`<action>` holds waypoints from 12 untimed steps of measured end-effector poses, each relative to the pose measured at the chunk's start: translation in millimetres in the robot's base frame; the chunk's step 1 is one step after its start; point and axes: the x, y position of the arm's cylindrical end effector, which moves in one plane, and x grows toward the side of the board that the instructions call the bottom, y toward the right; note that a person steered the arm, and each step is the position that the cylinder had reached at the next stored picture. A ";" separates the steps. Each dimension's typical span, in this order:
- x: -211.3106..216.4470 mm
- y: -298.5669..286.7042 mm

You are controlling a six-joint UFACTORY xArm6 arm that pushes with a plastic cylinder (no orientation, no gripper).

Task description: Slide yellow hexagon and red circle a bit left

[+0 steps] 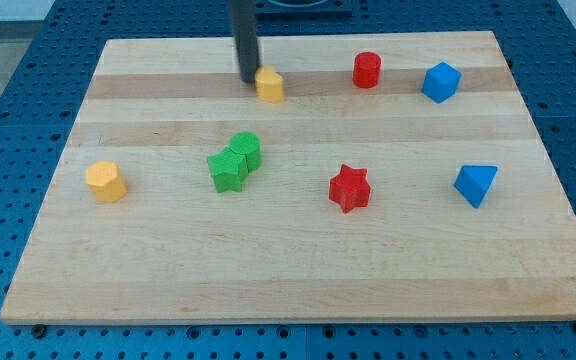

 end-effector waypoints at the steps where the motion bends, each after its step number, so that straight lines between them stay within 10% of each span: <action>1: 27.1 70.5; 8: -85.2 94.5; 12: -18.9 122.2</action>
